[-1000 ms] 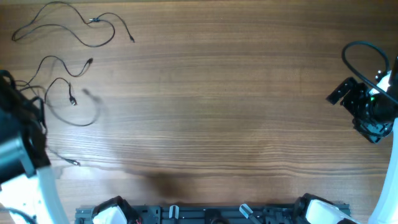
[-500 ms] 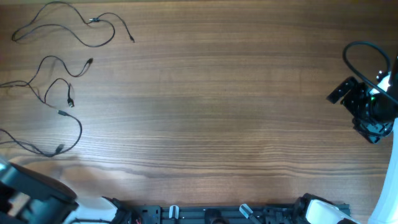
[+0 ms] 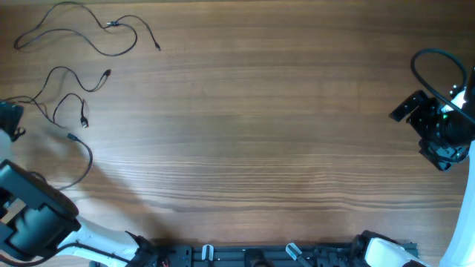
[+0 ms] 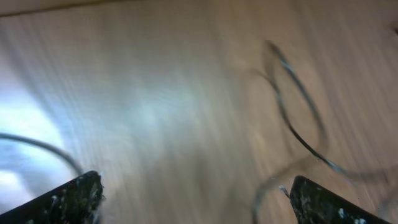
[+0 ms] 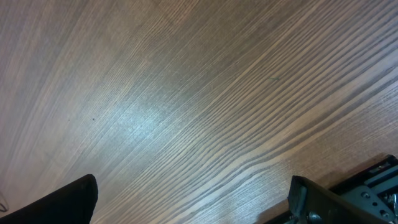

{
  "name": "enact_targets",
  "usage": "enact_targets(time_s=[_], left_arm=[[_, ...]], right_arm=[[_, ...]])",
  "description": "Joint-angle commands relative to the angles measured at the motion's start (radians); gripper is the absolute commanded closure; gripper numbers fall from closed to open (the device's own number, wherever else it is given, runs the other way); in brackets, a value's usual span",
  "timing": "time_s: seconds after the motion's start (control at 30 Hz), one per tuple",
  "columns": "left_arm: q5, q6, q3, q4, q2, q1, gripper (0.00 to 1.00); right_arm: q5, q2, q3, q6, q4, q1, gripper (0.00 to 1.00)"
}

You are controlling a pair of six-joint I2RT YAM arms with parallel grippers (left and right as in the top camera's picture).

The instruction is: Untangle cables

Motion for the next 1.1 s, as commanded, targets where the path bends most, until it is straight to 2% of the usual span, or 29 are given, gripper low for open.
enact_targets(time_s=[0.0,0.13,0.23,0.33,0.37,0.5,0.67,0.87,0.93,1.0,1.07], left_arm=[[0.04,0.077,0.005,0.005,0.002,-0.068,0.0],[0.025,0.042,0.037,-0.005,-0.125,-0.102,0.0],[0.012,-0.172,0.039,-0.046,-0.272,-0.092,0.0],[-0.194,-0.431,0.037,-0.259,-0.3,-0.086,0.0],[-0.252,-0.479,0.032,-0.314,-0.288,-0.086,0.0],[-0.283,-0.49,-0.026,-0.381,-0.181,-0.018,0.0],[-0.282,-0.49,-0.028,-0.351,-0.094,0.129,0.0],[-0.13,-0.369,-0.028,-0.126,0.027,0.187,0.05],[-0.124,-0.369,-0.028,-0.078,0.055,0.187,0.24],[-0.122,-0.364,-0.028,-0.028,0.062,0.187,0.54],[-0.043,-0.364,-0.028,0.01,0.062,0.186,0.73]], right_arm=[[-0.01,0.006,0.0,-0.016,0.002,0.001,0.0],[-0.01,0.006,0.0,-0.041,0.0,0.001,0.01],[-0.01,0.006,0.0,-0.041,0.0,0.001,0.0],[-0.01,0.006,0.0,-0.041,0.011,0.001,0.0],[-0.01,0.006,0.0,-0.041,0.011,0.001,0.0],[-0.01,0.006,0.0,-0.078,0.001,0.001,0.0],[-0.01,0.006,0.0,-0.073,0.0,0.001,0.0],[-0.01,0.006,0.0,-0.074,-0.025,0.001,0.0],[-0.01,0.006,0.0,-0.063,-0.03,0.001,0.0],[-0.01,0.006,0.0,-0.062,-0.031,0.001,0.0],[-0.01,0.006,0.0,-0.058,-0.029,0.001,0.0]])
